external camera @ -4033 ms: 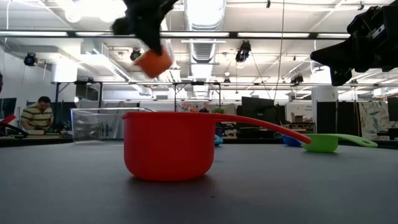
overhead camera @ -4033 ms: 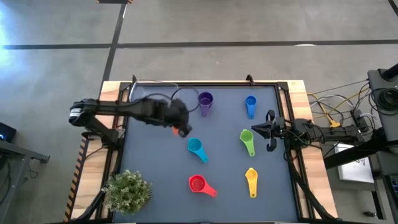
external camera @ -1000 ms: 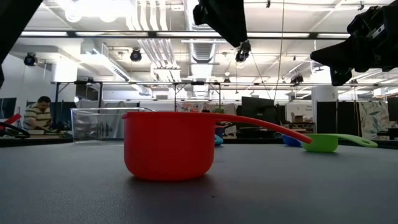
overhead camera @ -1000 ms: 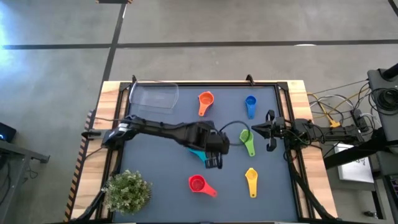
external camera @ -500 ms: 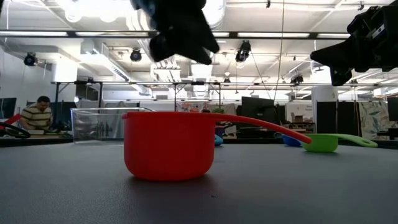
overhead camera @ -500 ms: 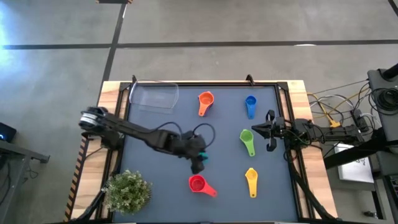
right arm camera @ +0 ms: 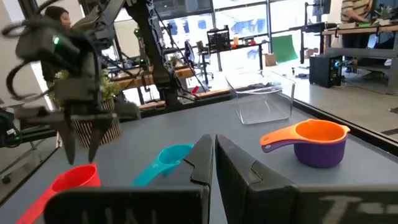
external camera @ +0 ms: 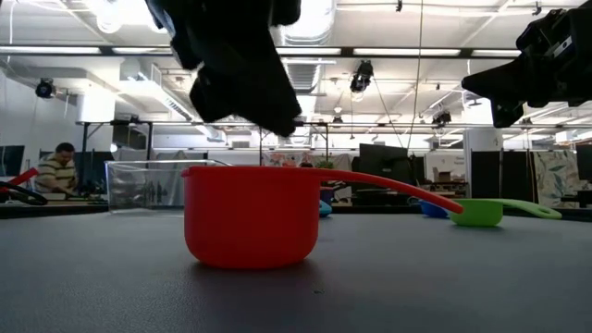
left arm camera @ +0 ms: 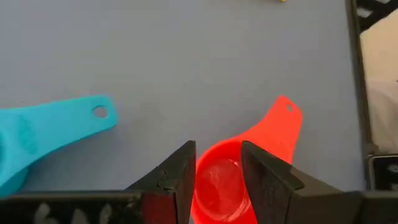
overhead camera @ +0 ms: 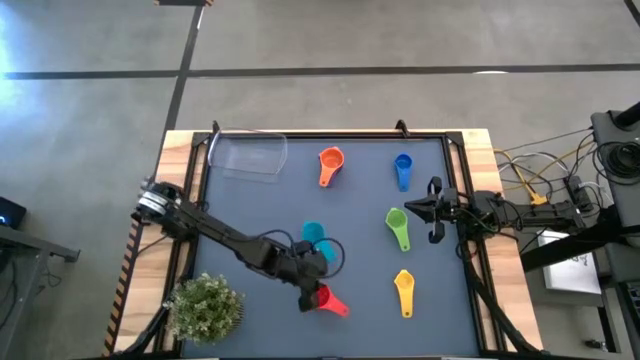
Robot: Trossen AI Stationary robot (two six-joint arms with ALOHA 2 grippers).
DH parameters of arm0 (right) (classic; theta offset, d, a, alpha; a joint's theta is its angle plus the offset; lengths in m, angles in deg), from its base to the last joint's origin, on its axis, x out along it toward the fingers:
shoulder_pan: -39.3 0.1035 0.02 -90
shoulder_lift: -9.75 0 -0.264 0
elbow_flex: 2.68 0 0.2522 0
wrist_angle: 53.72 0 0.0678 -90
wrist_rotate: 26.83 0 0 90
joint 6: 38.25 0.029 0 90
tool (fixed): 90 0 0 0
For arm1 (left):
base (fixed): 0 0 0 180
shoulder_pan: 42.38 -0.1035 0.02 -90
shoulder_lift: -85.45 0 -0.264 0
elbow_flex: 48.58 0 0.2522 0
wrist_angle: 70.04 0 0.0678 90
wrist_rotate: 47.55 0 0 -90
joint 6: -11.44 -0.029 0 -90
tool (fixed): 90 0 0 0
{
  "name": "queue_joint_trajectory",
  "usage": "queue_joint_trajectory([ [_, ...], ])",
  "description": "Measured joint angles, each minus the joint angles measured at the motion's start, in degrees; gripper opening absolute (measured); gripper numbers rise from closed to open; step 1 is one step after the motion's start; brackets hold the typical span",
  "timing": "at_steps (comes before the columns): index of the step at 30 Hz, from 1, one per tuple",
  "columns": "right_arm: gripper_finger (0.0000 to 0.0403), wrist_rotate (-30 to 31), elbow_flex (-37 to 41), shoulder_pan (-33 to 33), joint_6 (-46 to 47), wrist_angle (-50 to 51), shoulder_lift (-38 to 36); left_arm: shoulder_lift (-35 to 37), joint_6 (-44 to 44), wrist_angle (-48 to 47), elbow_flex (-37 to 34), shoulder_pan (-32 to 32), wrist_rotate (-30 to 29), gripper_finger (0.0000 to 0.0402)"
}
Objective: Nest measuring cups in basket
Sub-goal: Stack the red measuring cup on top of the orange measuring cup
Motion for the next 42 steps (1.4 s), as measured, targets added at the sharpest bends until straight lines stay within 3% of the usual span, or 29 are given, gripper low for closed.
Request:
queue_joint_trajectory([
  [9, 0.0009, 0.0, 0.0, 0.0, 0.0, 0.0, 0.4, -5.8, -0.2, -5.9, 4.6, 0.0, 0.9, 0.0109],
  [25, 0.0009, 0.0, 0.0, 0.0, 0.0, 0.0, 0.4, -5.7, 3.3, -7.6, 3.9, 0.0, 4.3, 0.0104],
  [33, 0.0009, 0.0, 0.0, 0.0, 0.0, 0.0, 0.4, -6.3, 2.4, -7.7, 3.8, 0.1, 5.6, 0.0072],
  [39, 0.0009, 0.0, 0.0, 0.0, 0.0, 0.0, 0.4, -7.9, -1.6, -7.8, 4.2, 0.2, 5.6, 0.0014],
  [42, 0.0009, 0.0, 0.0, 0.0, 0.0, 0.0, 0.4, -8.1, -3.4, -7.8, 4.3, 0.2, 5.6, 0.0005],
])
